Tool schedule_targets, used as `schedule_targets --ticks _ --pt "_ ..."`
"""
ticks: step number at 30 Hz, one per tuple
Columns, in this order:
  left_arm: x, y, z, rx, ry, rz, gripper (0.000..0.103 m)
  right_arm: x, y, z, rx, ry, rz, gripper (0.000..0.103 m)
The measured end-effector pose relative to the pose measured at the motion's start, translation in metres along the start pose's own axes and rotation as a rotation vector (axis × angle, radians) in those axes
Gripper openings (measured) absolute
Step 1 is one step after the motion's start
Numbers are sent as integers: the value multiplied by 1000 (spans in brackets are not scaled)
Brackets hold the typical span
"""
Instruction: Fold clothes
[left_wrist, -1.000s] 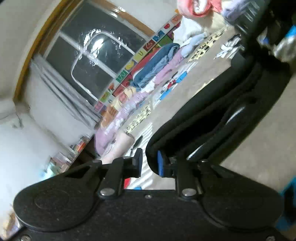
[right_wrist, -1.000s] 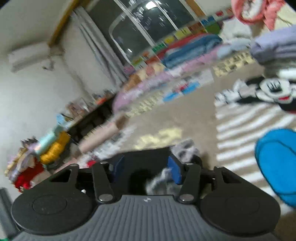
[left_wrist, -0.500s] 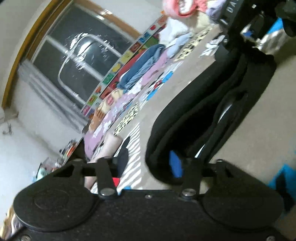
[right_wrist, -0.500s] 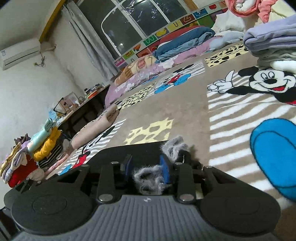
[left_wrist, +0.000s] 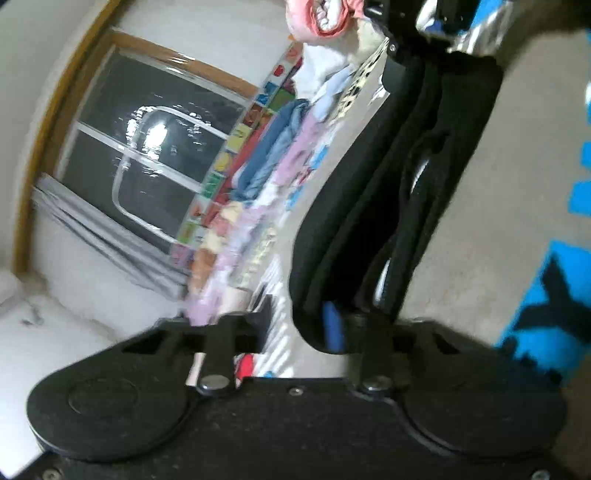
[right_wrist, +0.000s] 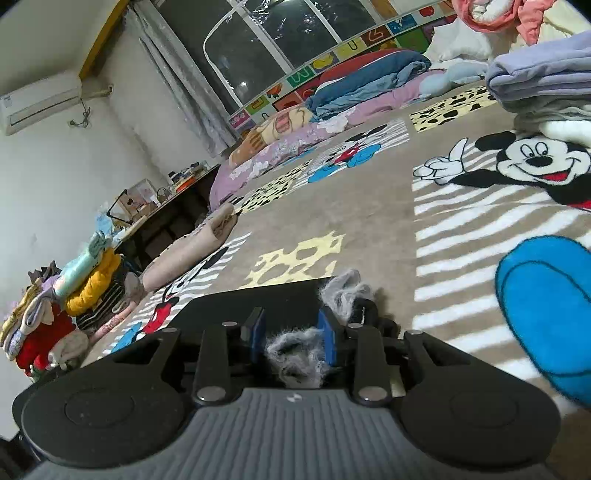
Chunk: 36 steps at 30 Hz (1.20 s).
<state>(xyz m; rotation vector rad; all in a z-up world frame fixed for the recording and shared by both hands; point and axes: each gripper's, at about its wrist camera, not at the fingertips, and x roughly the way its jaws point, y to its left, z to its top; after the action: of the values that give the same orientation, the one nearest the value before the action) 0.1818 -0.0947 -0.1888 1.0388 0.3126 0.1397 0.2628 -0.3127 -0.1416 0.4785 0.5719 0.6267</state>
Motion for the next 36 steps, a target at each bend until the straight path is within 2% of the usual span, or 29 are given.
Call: schedule_targets --ticks 3,4,5,8,9,11,13,15,17,19,22,26,27,33,34,35,36 --pt "-8 -4 -5 41 -43 -8 17 -4 9 2 -45 -9 -15 35" --pt "-12 -2 -7 30 -55 -18 21 -7 16 2 -78 -13 -25 37" --pt "-16 4 -8 -6 -59 -55 29 -11 25 4 -121 -16 -33 40" --pt "-24 25 -11 -118 -71 -169 40 -16 55 5 -231 -14 -46 53" --pt "-25 41 -14 -190 -76 -241 45 -14 66 5 -269 -6 -56 54" --pt "-25 75 -23 -322 -85 -372 46 -6 85 8 -329 23 -60 54" --pt "-21 102 -34 -428 -103 -480 46 6 99 14 -366 63 -55 54" --pt "-17 111 -45 -531 -107 -579 45 28 117 24 -430 127 -67 54" --pt "-4 120 -52 -608 -84 -626 43 54 134 36 -487 197 -61 54" --pt "9 132 -58 -689 -93 -717 43 80 150 48 -528 265 -49 56" --pt "31 142 -65 -806 -91 -781 43 118 162 57 -568 396 -34 58" --pt "52 150 -76 -930 -71 -887 31 154 164 59 -587 530 -23 58" --pt "51 150 -77 -924 -70 -888 28 159 163 58 -580 548 -21 58" --pt "58 146 -72 -900 -76 -905 26 173 156 52 -543 606 -8 53" --pt "57 143 -71 -885 -79 -900 19 173 155 52 -532 607 -5 53" --pt "56 140 -69 -869 -82 -895 7 174 154 51 -524 605 -4 53" --pt "53 137 -67 -845 -89 -888 3 174 153 51 -516 602 -3 52"
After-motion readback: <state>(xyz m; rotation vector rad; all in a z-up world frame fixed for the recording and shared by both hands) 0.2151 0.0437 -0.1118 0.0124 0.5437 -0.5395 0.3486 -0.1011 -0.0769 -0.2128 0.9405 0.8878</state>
